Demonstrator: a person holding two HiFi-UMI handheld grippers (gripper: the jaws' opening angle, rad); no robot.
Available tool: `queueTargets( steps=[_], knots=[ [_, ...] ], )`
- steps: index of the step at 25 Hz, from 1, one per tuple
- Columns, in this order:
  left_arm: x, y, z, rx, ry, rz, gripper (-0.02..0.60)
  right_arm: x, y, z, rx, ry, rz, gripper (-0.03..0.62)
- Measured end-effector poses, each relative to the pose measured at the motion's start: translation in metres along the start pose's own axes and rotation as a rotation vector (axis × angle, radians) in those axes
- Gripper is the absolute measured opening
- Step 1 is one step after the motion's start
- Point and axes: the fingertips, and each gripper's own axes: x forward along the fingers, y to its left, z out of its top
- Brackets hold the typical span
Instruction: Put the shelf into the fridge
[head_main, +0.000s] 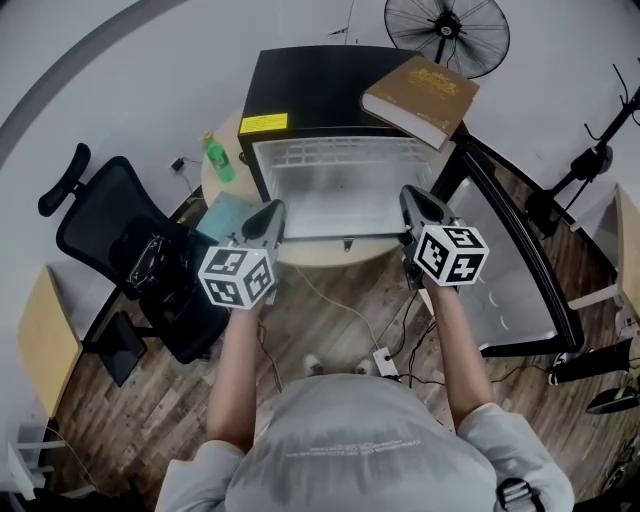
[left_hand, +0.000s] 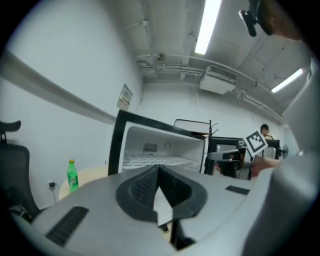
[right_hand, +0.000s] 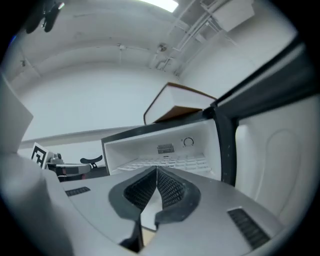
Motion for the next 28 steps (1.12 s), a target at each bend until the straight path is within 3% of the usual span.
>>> queueTargets(
  steps=[6,13,20,28],
  knots=[
    [-0.034,-0.034,0.031,0.183,-0.043,-0.018,0.018,-0.034,0.031,0.019,-0.129,-0.013,0.06,0.017],
    [-0.075,-0.058,0.07,0.296,-0.122,0.006,0.018,-0.068,0.077,0.034,-0.247,-0.018,0.153,0.017],
    [-0.092,-0.074,0.087,0.362,-0.146,0.016,0.018,-0.089,0.101,0.052,-0.323,-0.048,0.191,0.015],
    [-0.09,-0.079,0.09,0.371,-0.147,0.016,0.018,-0.093,0.103,0.059,-0.367,-0.057,0.185,0.015]
  ],
)
